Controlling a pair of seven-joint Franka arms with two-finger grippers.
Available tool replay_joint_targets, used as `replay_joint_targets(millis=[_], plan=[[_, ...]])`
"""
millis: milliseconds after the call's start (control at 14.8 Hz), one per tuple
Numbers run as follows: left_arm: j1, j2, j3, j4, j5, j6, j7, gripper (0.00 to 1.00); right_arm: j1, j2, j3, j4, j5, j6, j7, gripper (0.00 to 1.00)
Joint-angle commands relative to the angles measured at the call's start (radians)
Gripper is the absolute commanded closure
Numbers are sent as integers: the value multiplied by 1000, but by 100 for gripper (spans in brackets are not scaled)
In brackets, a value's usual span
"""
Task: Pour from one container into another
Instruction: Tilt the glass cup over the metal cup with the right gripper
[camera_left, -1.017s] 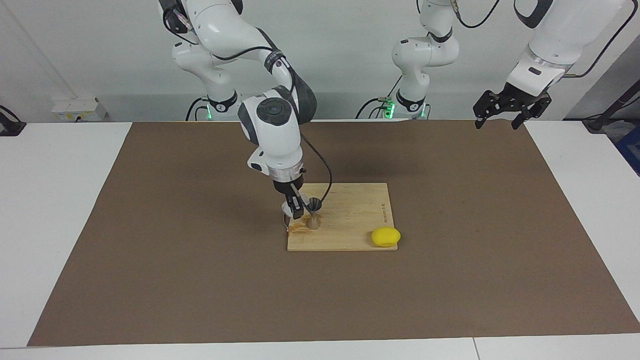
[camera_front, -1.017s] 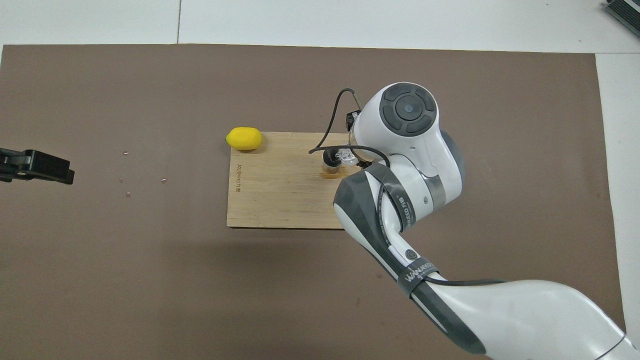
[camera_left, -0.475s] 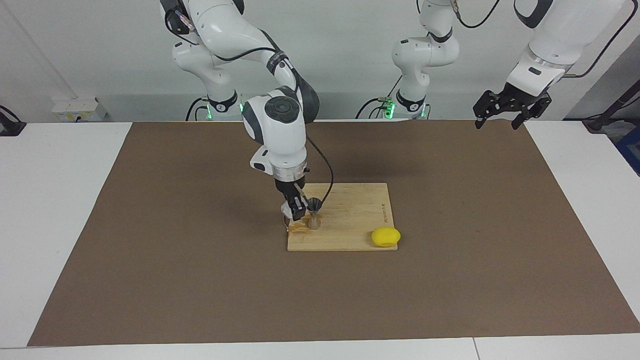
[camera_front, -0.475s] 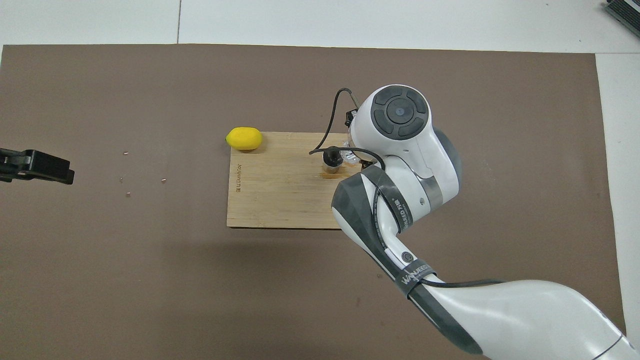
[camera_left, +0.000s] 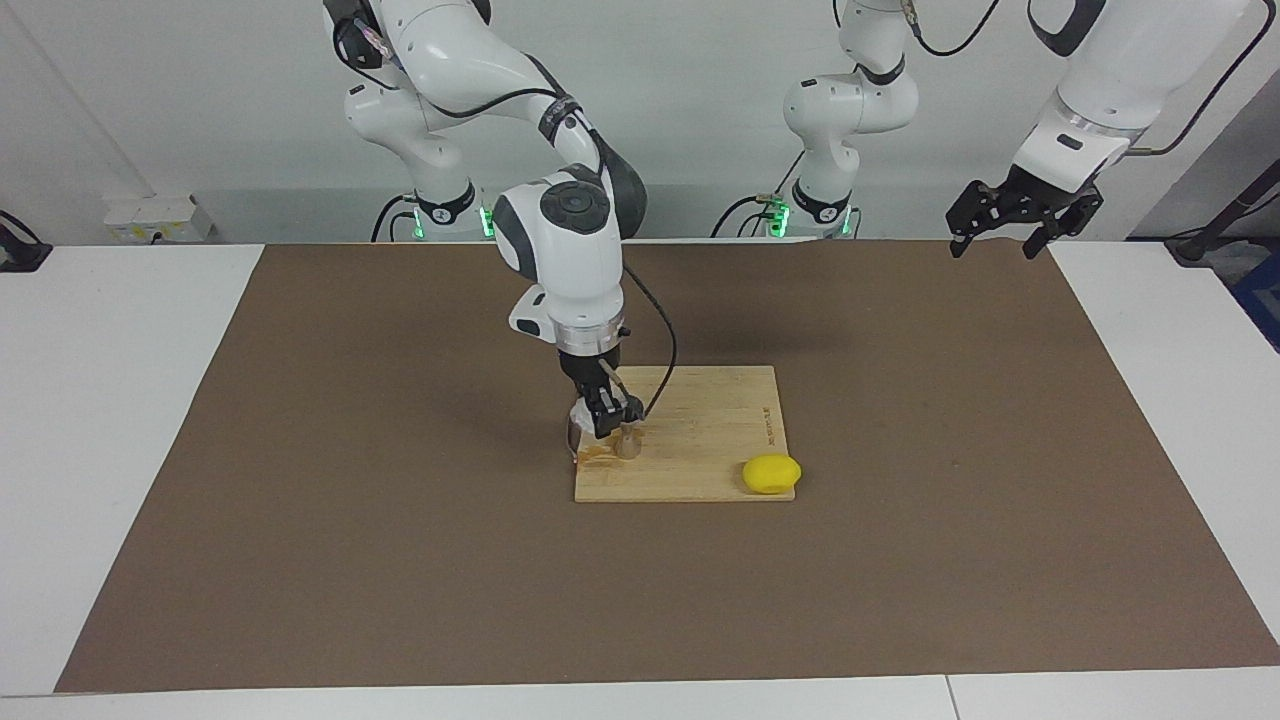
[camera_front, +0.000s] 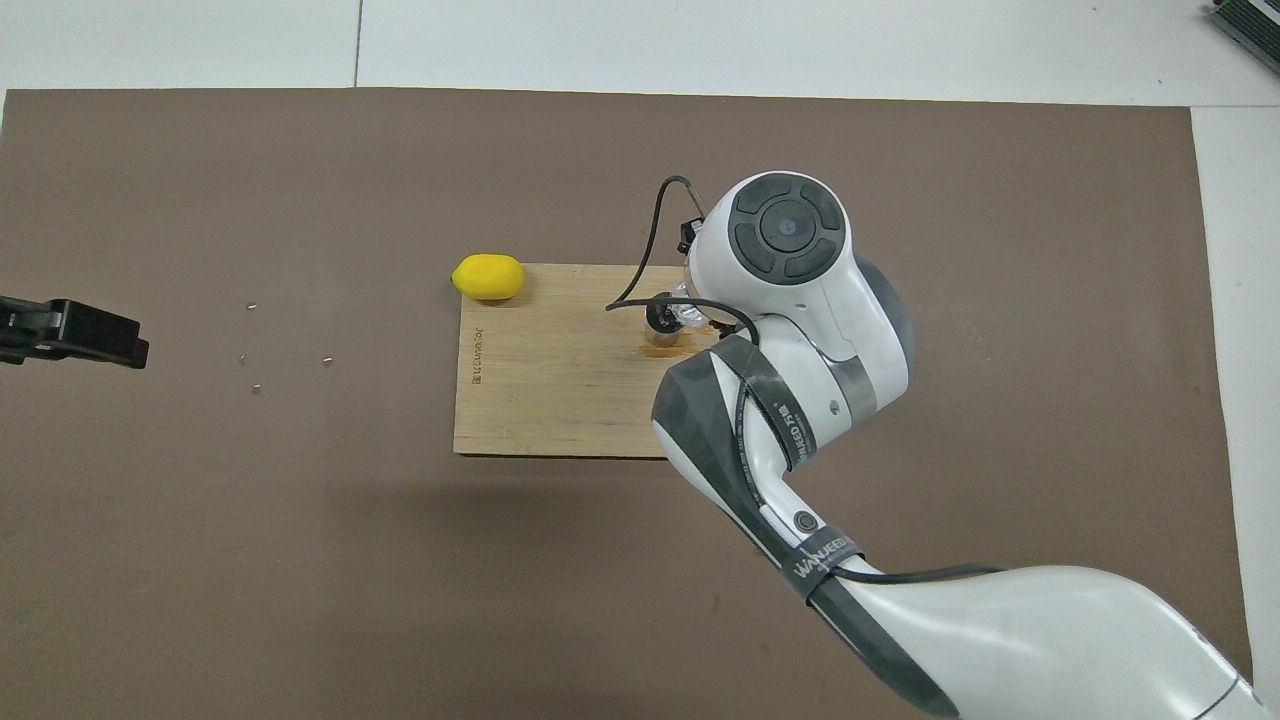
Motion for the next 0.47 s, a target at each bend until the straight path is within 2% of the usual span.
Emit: replay_joint_targets(millis=[0, 407], plan=[[-5, -14, 7, -6, -6, -12, 9, 0, 8, 17, 3, 31, -45, -15, 28, 100], [-5, -14, 7, -6, -6, -12, 9, 0, -3, 19, 4, 31, 20, -13, 32, 100]])
